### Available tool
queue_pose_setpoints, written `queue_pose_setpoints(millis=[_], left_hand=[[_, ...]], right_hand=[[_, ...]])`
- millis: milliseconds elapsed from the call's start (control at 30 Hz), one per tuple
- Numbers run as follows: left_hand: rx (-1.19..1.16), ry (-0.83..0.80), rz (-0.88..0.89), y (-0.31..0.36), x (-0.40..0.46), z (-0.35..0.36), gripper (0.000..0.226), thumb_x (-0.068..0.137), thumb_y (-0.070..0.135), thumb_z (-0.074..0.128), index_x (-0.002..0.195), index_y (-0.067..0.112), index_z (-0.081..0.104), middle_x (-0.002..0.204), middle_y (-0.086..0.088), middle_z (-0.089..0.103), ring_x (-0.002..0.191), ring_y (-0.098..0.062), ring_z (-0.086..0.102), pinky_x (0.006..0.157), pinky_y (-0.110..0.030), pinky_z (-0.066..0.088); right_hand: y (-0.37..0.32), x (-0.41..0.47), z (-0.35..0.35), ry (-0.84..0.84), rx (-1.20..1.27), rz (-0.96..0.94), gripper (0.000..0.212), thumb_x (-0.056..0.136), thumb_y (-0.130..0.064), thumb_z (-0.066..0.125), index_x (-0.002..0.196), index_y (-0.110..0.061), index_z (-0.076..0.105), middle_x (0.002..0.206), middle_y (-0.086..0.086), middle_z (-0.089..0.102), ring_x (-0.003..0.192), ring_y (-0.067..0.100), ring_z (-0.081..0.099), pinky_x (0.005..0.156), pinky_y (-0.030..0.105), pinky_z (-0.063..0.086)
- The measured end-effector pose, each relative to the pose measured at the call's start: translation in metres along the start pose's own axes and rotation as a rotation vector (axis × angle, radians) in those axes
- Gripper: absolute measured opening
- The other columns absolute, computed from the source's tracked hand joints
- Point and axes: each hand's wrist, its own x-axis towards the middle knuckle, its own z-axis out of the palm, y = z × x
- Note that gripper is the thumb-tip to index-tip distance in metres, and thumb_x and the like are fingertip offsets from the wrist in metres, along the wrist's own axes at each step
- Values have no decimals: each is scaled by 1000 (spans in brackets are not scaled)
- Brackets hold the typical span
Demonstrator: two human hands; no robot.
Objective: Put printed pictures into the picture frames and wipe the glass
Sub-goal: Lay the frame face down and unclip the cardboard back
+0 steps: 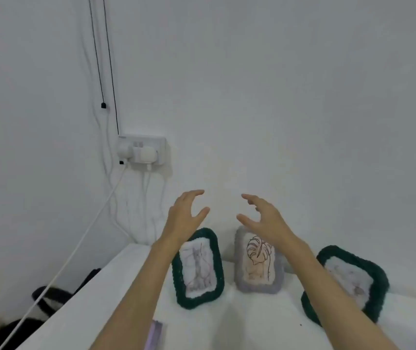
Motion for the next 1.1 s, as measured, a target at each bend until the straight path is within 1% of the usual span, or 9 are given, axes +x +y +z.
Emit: queue_pose_setpoints(millis=[233, 433, 533, 600, 733, 833, 900, 1000, 1100], left_hand=[[-26, 93, -208, -61, -54, 20, 39, 88, 21, 60, 126, 23, 50, 142, -2, 38, 131, -15, 34, 106, -24, 25], [-108, 93, -339, -91, -84, 36, 45, 83, 13, 65, 124, 29, 51, 148, -6, 24, 138, -15, 22, 106, -24, 20], [-187, 73, -382, -100, -94, 40, 51, 82, 10, 66, 125, 32, 49, 142, -2, 31, 135, -16, 28, 111, -33, 26], [-208, 60, -406, -105, -101, 42, 56, 80, 7, 67, 127, 32, 48, 132, 4, 38, 126, -18, 38, 104, -34, 35], [-298, 30, -455, -109, -112, 44, 68, 78, -6, 64, 130, 32, 43, 125, 6, 44, 109, -17, 50, 81, -15, 46], [-345, 28, -440, -108, -115, 45, 71, 74, -16, 61, 128, 28, 45, 118, 8, 51, 106, -15, 51, 76, -6, 47], [-356, 31, -419, -107, -116, 44, 73, 72, -17, 62, 123, 33, 48, 115, 12, 53, 107, -13, 50, 78, -8, 47], [-412, 16, -393, -102, -120, 38, 74, 69, -17, 64, 120, 35, 50, 116, 12, 54, 111, -13, 50, 80, -13, 50], [-491, -28, -373, -90, -126, 30, 74, 68, -17, 66, 119, 35, 53, 115, 10, 55, 107, -20, 53, 80, -23, 53]], right_hand=[[26, -8, 84, -89, 209, 86, 53, 86, -29, 62, 134, -32, 40, 130, -2, 45, 112, 16, 46, 88, 29, 38], [56, -13, 133, -86, 239, 59, 58, 82, -17, 67, 134, -24, 43, 133, -2, 46, 120, 13, 41, 99, 32, 40], [62, -16, 143, -86, 246, 59, 62, 79, -5, 67, 135, -22, 44, 125, -3, 47, 115, 9, 37, 96, 27, 38], [68, -18, 150, -80, 245, 61, 69, 76, 3, 65, 135, -25, 43, 125, 0, 50, 112, 9, 38, 94, 23, 36], [76, -26, 160, -93, 287, 118, 82, 72, 16, 56, 134, -35, 41, 129, -3, 48, 113, 13, 44, 96, 24, 40], [80, -30, 164, -91, 318, 157, 90, 71, 22, 51, 135, -39, 39, 123, 1, 47, 106, 21, 49, 89, 35, 52], [79, -31, 162, -65, 321, 164, 96, 69, 25, 50, 131, -46, 37, 117, 3, 48, 97, 26, 53, 79, 36, 56], [77, -35, 152, -63, 329, 127, 95, 70, 24, 53, 127, -50, 35, 116, 8, 48, 80, 18, 53, 67, 20, 53], [75, -48, 134, -99, 361, 90, 89, 74, 19, 58, 127, -48, 34, 121, 11, 49, 85, 21, 56, 73, 18, 53]])
